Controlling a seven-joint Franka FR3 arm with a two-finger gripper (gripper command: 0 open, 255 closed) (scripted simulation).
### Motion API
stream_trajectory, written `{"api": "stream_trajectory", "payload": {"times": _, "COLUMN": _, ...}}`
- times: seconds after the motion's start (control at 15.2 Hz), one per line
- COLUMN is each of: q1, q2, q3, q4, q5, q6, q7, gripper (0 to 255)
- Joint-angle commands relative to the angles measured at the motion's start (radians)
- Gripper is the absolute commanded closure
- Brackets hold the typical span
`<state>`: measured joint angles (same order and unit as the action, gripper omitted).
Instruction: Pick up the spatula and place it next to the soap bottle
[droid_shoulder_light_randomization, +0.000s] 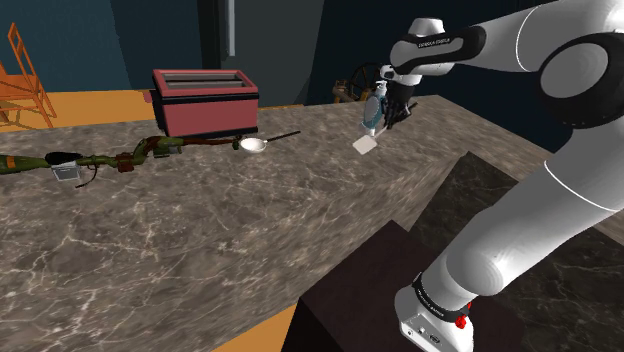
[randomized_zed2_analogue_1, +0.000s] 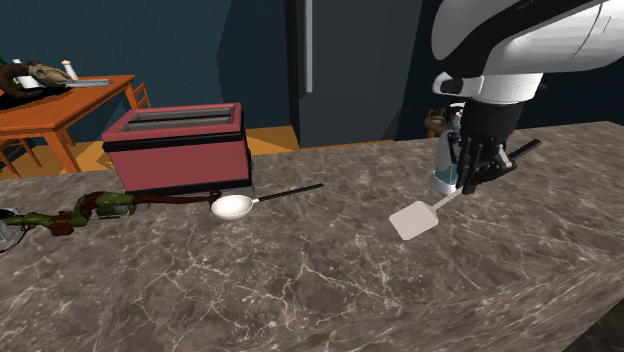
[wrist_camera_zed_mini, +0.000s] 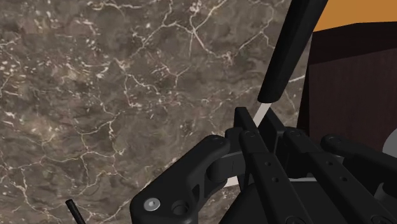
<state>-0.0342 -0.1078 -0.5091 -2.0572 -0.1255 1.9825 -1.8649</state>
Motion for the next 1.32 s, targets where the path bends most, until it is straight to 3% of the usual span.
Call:
{"api": "stream_trajectory", "payload": {"times": 0.0, "q1": -0.001, "q2": 0.004, "q3": -0.002, "q4": -0.023, "q5": 0.001, "q6": 0.027, "q7": -0.001, "gripper": 255}}
{"api": "stream_trajectory", "payload": {"times": 1.25, "q1": -0.007, "q2": 0.121, "q3": -0.018, "q4": -0.174, "q5": 0.054, "q6": 0.284, "q7": -0.031, "gripper": 255}}
